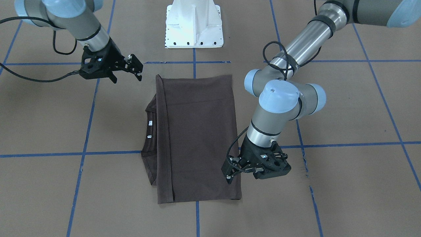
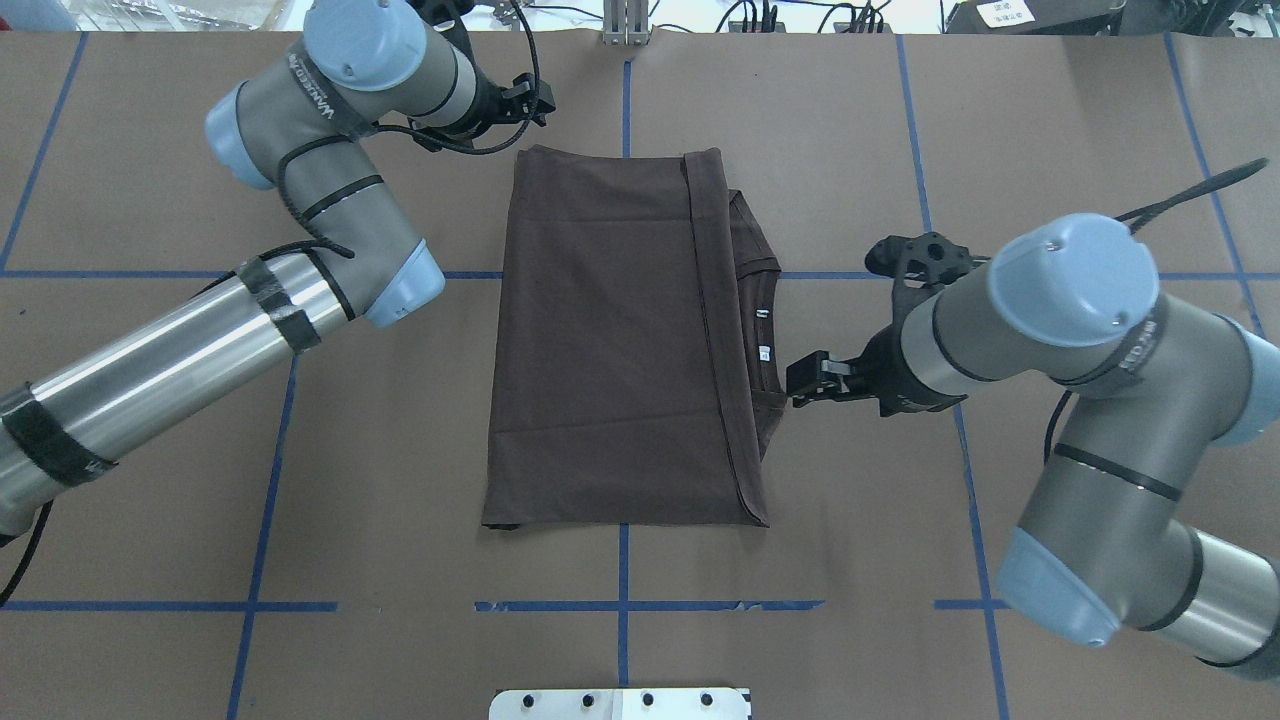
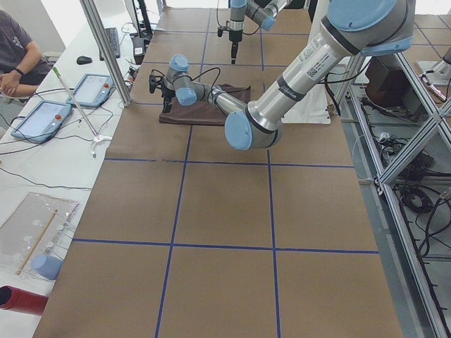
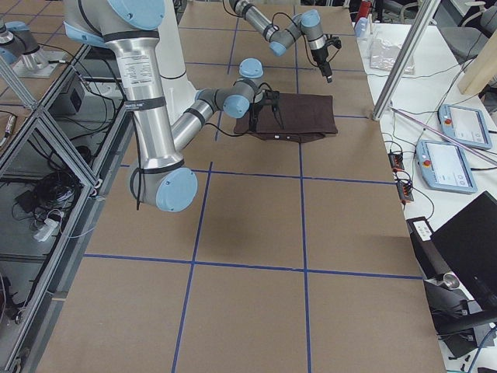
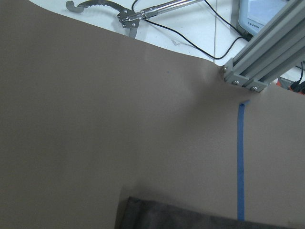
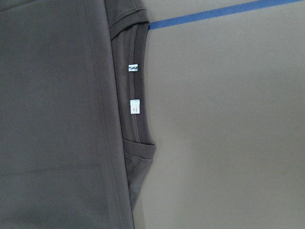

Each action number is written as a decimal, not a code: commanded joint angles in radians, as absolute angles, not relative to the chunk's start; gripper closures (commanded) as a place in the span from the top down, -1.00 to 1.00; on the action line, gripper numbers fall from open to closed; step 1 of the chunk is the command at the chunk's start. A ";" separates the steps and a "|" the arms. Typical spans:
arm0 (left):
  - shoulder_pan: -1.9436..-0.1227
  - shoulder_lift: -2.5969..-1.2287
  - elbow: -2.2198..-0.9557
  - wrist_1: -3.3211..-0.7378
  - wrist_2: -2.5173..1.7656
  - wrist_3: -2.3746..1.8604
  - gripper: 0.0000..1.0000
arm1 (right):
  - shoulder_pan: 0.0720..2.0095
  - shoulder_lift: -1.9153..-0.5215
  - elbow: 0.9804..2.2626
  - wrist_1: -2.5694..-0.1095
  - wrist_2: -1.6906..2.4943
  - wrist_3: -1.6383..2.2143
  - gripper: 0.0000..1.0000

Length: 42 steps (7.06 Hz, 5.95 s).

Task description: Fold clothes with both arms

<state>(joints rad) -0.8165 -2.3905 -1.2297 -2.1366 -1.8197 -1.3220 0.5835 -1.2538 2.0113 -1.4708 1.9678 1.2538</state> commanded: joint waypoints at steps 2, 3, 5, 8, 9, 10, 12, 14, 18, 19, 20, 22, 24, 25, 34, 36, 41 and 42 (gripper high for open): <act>-0.808 -2.275 -1.514 -1.968 -1.827 -1.307 1.00 | 0.407 -1.100 1.915 -1.649 1.812 1.236 1.00; -0.807 -2.266 -1.514 -1.970 -1.838 -1.307 1.00 | 0.370 -1.098 1.886 -1.649 1.787 1.235 1.00; -0.807 -2.264 -1.514 -1.971 -1.845 -1.307 1.00 | 0.351 -1.086 1.823 -1.651 1.786 1.221 1.00; -0.807 -2.258 -1.513 -1.983 -1.844 -1.307 1.00 | 0.345 -1.088 1.796 -1.652 1.789 1.195 1.00; -0.807 -2.258 -1.513 -1.986 -1.842 -1.307 1.00 | 0.347 -1.086 1.801 -1.684 1.790 1.192 1.00; -0.807 -2.258 -1.511 -1.987 -1.842 -1.305 1.00 | 0.348 -1.086 1.810 -1.706 1.789 1.177 1.00; -0.807 -2.253 -1.511 -1.988 -1.842 -1.305 1.00 | 0.350 -1.091 1.802 -1.713 1.786 1.175 1.00; -0.805 -2.255 -1.511 -1.990 -1.842 -1.307 1.00 | 0.363 -1.100 1.799 -1.715 1.786 1.174 1.00; -0.804 -2.256 -1.511 -1.990 -1.842 -1.308 1.00 | 0.402 -1.121 1.805 -1.715 1.789 1.126 1.00; -0.804 -2.256 -1.511 -1.990 -1.842 -1.308 1.00 | 0.405 -1.144 1.809 -1.713 1.787 1.124 1.00; -0.802 -2.260 -1.512 -1.990 -1.842 -1.308 1.00 | 0.419 -1.149 1.810 -1.715 1.792 1.109 1.00; -0.802 -2.263 -1.514 -1.987 -1.842 -1.310 1.00 | 0.454 -1.176 1.810 -1.713 1.793 1.050 1.00; -0.802 -2.263 -1.516 -1.987 -1.844 -1.310 1.00 | 0.506 -1.163 1.822 -1.713 1.822 1.043 1.00; -0.802 -2.261 -1.523 -1.985 -1.845 -1.310 1.00 | 0.526 -1.129 1.819 -1.712 1.835 1.037 1.00; -0.859 -2.201 -1.535 -1.983 -1.973 -1.230 1.00 | 0.647 -0.799 1.340 -1.542 1.813 0.922 1.00; -0.862 -2.197 -1.539 -1.983 -1.973 -1.229 1.00 | 0.649 -0.793 1.313 -1.540 1.813 0.914 1.00; -0.862 -2.198 -1.546 -1.982 -1.973 -1.230 1.00 | 0.649 -0.784 1.284 -1.540 1.815 0.913 1.00; -0.862 -2.198 -1.552 -1.982 -1.973 -1.230 1.00 | 0.666 -0.784 1.284 -1.540 1.815 0.910 1.00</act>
